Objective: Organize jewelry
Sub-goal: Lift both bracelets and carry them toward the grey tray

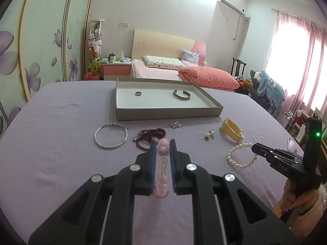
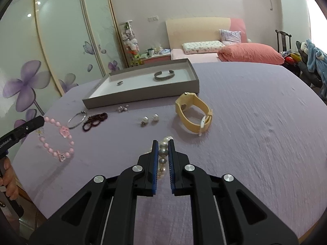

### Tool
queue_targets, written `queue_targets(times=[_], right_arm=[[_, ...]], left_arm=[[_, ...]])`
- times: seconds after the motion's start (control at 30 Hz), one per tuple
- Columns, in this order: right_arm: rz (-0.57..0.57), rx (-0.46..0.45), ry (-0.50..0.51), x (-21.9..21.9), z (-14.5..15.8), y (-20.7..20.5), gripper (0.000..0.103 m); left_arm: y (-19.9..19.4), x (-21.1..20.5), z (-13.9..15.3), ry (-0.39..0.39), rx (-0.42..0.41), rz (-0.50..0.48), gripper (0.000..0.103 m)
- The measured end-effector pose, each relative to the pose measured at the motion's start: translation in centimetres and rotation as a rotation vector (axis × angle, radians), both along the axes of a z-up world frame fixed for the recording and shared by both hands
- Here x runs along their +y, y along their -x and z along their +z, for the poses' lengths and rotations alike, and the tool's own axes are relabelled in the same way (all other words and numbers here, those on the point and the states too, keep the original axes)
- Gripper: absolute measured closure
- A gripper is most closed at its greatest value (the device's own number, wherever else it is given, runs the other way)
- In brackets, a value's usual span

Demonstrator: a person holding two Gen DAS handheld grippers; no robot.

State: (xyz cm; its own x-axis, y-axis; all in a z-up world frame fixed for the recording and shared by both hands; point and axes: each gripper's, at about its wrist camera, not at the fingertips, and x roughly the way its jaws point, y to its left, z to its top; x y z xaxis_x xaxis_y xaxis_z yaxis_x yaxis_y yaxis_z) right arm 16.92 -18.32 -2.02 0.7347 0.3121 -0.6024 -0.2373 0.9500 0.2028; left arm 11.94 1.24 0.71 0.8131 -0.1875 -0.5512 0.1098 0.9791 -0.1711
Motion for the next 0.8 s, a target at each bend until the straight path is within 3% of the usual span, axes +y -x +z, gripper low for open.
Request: queue_targets(times=[0.47, 0.8], right_arm=[[0.034, -0.148, -0.043, 0.8, 2.7, 1.4, 0.093], [0.034, -0.162, -0.051, 1.0, 3.0, 1.5, 0.093]], left_arm=[[0.7, 0.0, 0.2, 0.019, -0.022, 0.000, 0.090], [0.8, 0.0, 0.3, 0.023, -0.029, -0.005, 0.090]])
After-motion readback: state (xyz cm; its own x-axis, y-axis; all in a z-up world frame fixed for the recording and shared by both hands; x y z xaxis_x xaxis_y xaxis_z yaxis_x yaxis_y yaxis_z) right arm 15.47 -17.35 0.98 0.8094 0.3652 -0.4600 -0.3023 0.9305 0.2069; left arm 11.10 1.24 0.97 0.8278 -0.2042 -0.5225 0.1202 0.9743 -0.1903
